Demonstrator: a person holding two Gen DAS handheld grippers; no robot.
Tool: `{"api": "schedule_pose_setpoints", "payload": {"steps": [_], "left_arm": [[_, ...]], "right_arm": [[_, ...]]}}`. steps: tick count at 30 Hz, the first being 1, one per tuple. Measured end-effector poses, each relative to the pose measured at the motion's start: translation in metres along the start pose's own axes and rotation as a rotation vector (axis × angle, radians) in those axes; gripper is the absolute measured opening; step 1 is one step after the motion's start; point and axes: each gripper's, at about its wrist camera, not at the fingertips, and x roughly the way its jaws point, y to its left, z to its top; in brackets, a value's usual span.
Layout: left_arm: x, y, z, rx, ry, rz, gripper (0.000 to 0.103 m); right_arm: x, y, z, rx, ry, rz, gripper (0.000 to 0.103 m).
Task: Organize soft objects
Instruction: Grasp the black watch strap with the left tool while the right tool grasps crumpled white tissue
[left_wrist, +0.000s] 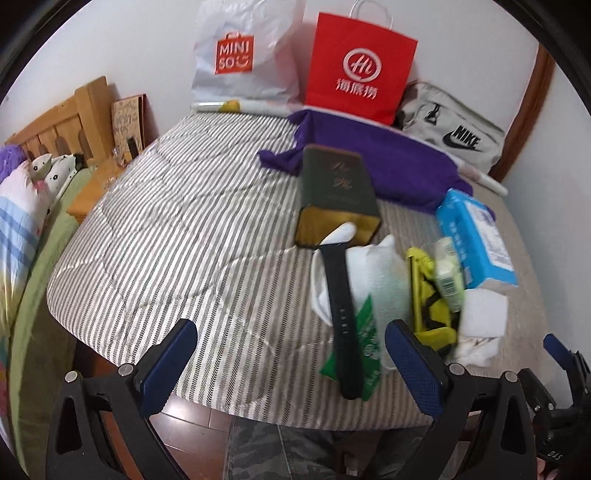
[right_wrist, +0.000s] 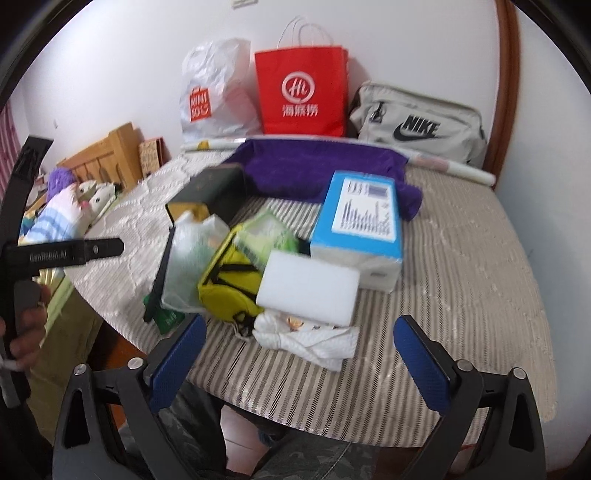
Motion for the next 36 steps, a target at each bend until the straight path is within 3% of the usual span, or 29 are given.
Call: {"api": "schedule_pose_setpoints", "payload": {"steps": [2,8,15,21,22,28,36], "left_arm": [[0.01,0.001,-0.001,0.003,0.025,-0.004,0.102],[0.033,0.0,-0.002,0.013,0.058,-0.019,0.102],[0.048,0.004,-0.001,0.006,0.057,-0.049,0.102],[0.059,0.009,0.0,-0.027,0.043,-0.114,0.102],[0.062,0.007,0.0,-0.023,0.044,-0.117,0.102],[0.072,-0.006,0.0,0.019,0.042,-0.109,0.102],[0.068,-0.014,-0.002,0.089,-0.004,-0.125,0.068]], "right_arm": [[0.011,-0.001,-0.007,-0.005,0.02,0.025,0.087],[0.04,-0.005,-0.025,0.016,0.049,0.065,0.077],[0.058,0.003,-0.028,-0.006,0.028,0.098,0.075],[0.076,0.006,-0.032,-0.002,0.018,0.078,0.054],[0.075,0.006,-0.032,-0.009,0.009,0.074,0.047],[0.072,0.007,-0.033,-0.069,0.009,0.05,0.034],[0.055,0.005,-0.034,-0.11,-0.012,0.045,0.027]]}}
